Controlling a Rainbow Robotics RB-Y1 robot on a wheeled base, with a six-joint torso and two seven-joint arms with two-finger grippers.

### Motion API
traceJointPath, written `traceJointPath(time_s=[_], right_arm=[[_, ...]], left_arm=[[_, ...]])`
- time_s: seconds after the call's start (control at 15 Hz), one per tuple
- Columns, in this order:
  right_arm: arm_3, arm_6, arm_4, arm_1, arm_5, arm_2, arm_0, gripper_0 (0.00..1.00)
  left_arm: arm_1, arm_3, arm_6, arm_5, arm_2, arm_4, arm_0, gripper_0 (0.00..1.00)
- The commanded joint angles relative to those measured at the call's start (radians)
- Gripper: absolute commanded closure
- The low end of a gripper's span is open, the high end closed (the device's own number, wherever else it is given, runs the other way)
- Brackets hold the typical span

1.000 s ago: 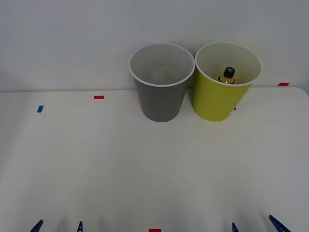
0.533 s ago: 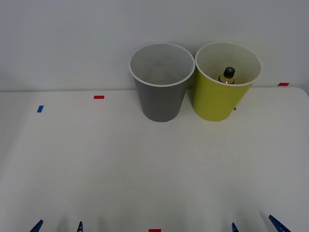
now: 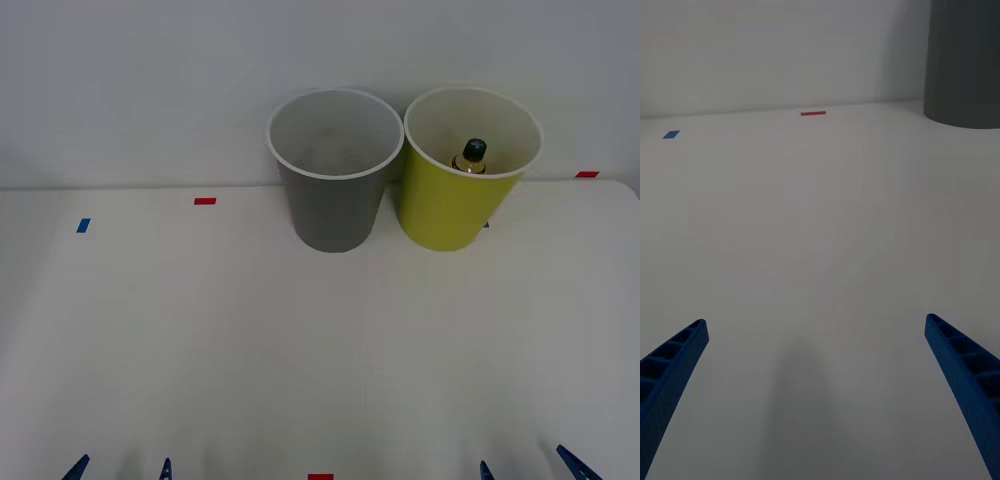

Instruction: Put cans in the gray bin and PET bottles in the light green bin.

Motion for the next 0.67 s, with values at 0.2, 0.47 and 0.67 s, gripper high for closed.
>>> traceJointPath(time_s=[0.2,0.47,0.67], right_arm=[[0.000,0.000,0.000,0.000,0.000,0.000,0.000,0.00],[0.000,0.000,0.000,0.000,0.000,0.000,0.000,0.00],[0.000,0.000,0.000,0.000,0.000,0.000,0.000,0.00]], left_arm=[[0.000,0.000,0.000,0.000,0.000,0.000,0.000,0.00],[0.000,0.000,0.000,0.000,0.000,0.000,0.000,0.00],[0.000,0.000,0.000,0.000,0.000,0.000,0.000,0.00]])
